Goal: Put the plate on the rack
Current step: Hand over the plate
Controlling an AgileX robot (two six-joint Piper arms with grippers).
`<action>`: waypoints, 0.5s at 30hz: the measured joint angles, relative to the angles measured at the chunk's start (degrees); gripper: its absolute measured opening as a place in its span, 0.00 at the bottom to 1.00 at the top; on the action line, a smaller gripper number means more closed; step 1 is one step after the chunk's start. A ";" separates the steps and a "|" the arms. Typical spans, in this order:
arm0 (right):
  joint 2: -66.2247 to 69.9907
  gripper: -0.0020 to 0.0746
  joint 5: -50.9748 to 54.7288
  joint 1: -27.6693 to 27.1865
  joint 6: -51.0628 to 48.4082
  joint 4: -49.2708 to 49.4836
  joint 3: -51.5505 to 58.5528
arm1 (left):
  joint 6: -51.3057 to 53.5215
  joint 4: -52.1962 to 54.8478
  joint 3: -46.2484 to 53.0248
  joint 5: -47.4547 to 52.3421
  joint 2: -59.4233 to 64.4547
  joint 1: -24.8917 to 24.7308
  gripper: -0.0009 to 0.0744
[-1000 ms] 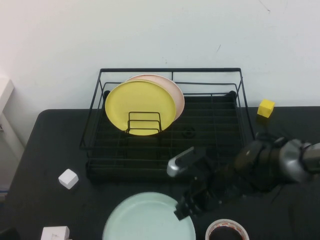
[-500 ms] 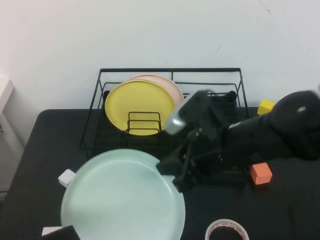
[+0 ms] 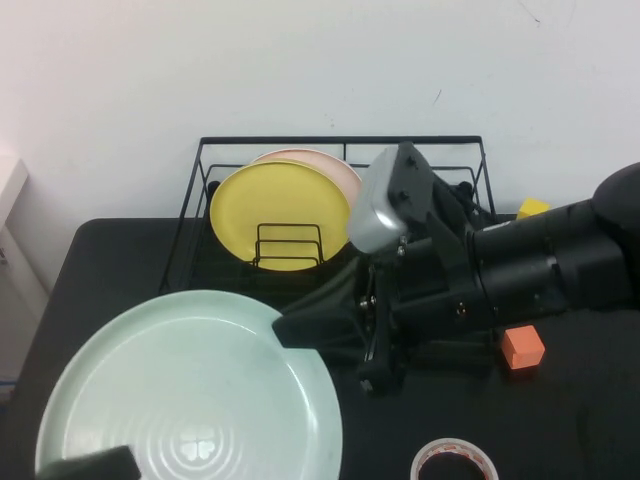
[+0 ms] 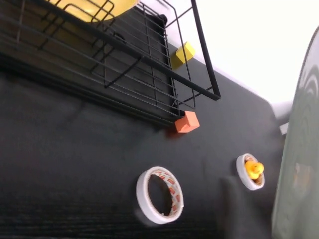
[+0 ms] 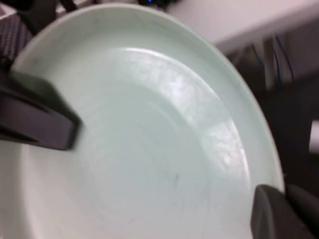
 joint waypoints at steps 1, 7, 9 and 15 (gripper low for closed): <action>0.00 0.04 0.63 0.00 -3.10 1.50 0.00 | 0.91 0.00 0.00 0.00 0.00 0.00 0.33; 0.00 0.09 3.27 -0.21 -17.54 6.25 0.00 | 9.90 -1.40 0.00 -1.20 0.00 0.00 0.15; 0.00 0.19 4.34 -0.46 -19.02 7.27 0.00 | 15.15 -2.19 0.00 -2.06 0.00 0.00 0.15; -0.28 0.71 9.92 -0.18 -22.34 11.13 -1.23 | 35.01 -3.40 -1.26 -3.93 0.00 0.00 0.15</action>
